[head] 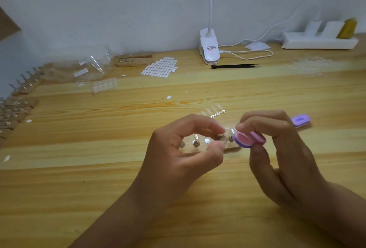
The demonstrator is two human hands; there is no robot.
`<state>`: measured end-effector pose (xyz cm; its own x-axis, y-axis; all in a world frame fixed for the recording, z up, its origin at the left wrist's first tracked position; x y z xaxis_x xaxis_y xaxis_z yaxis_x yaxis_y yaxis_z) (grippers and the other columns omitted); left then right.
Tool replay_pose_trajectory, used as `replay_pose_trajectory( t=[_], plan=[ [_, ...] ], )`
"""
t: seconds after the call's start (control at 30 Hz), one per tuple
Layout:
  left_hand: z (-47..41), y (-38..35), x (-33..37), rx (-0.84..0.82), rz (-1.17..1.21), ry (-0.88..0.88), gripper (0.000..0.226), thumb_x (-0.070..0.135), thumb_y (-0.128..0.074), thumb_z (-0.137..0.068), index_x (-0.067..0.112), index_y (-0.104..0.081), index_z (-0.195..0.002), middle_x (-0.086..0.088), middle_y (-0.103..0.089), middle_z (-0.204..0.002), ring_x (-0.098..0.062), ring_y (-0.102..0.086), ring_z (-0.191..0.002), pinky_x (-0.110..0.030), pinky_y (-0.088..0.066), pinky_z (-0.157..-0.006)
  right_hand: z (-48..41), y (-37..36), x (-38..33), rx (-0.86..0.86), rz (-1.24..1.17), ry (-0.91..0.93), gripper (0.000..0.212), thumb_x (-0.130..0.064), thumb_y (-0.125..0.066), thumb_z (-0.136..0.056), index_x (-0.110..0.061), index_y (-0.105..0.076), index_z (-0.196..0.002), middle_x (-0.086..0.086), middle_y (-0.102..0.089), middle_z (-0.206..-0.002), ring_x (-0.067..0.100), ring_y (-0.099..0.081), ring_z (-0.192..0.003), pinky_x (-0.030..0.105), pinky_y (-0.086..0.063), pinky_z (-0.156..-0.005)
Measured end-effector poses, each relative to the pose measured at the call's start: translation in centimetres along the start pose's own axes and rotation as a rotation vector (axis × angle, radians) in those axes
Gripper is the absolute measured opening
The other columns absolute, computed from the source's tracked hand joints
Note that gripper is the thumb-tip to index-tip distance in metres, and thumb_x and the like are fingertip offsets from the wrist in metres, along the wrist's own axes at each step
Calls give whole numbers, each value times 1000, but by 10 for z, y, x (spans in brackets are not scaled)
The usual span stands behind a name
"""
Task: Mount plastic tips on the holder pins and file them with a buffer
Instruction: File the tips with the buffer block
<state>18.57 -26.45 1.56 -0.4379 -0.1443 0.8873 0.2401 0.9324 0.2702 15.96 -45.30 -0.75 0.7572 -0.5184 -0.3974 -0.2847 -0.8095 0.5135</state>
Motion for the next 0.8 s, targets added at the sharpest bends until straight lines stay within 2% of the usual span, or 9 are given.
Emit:
replay_pose_trajectory(
  t=[0.07,0.13,0.23,0.3,0.4,0.47,0.6,0.73,0.8],
  plan=[
    [0,-1,-1,-26,27,34,16,28,-70,-76,26,-70,-92,4,-73,-87,-11,-69,-87,-23,-52,-75,2,-1,-1,-30,37,41,27,-1,-41,-97,-11,-50,-121,4,-48,-117,13,-54,-105,18,-42,-90],
    [1,-2,-3,-49,82,53,16,26,-72,-76,23,-69,-92,-1,-72,-87,-12,-68,-87,-18,-51,-70,3,-2,-2,-71,44,27,31,2,-43,-95,-11,-54,-121,5,-46,-116,12,-53,-86,14,-40,-80],
    [0,-5,-6,-70,52,58,16,29,-73,-75,24,-66,-88,1,-71,-86,-13,-68,-86,-34,-54,-75,3,0,-3,-79,73,16,36,4,-40,-92,-6,-70,-111,10,-54,-105,-2,-45,-80,11,-33,-76],
    [1,-8,-7,-80,42,49,13,31,-73,-75,25,-66,-84,3,-70,-82,-12,-65,-83,-47,-49,-81,1,2,-5,-64,101,33,35,3,-38,-92,-6,-70,-105,12,-58,-100,3,-46,-81,12,-34,-76],
    [1,-10,-8,-88,37,50,11,34,-72,-76,27,-66,-83,2,-71,-83,-19,-63,-85,-54,-46,-85,-2,5,-7,-35,164,71,30,-1,-43,-91,-2,-73,-93,14,-61,-92,17,-52,-75,21,-42,-70],
    [1,-9,-9,-93,70,72,11,35,-71,-77,27,-67,-83,1,-71,-85,-26,-65,-89,-58,-46,-87,-3,6,-6,-1,224,83,23,-9,-53,-90,0,-73,-83,13,-62,-89,19,-53,-69,27,-45,-65],
    [-2,-4,-11,-107,193,141,18,36,-73,-78,21,-67,-86,-4,-73,-86,-27,-69,-89,-51,-52,-84,-3,3,-3,65,302,72,15,-16,-68,-89,-4,-77,-91,9,-64,-87,16,-55,-73,25,-48,-68],
    [-3,-4,-11,-112,261,203,22,38,-75,-78,20,-68,-87,-11,-74,-85,-39,-69,-90,-64,-48,-86,-3,2,0,46,309,59,17,-18,-68,-93,-4,-78,-94,9,-66,-86,15,-56,-76,21,-47,-72],
    [-3,-5,-11,-107,257,197,24,43,-76,-78,23,-68,-86,-6,-76,-83,-32,-72,-89,-60,-51,-87,-4,3,1,42,292,45,18,-18,-67,-94,-4,-77,-95,8,-66,-88,16,-59,-77,24,-49,-71]
  ],
)
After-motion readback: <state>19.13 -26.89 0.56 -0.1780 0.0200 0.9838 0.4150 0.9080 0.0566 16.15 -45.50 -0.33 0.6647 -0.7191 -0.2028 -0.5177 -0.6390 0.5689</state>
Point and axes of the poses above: each hand's wrist, its own z-axis away from the middle knuckle, its own y-axis out of the back of the hand, x = y × z, the point moved 1 cm from there along -z, towards the middle knuckle
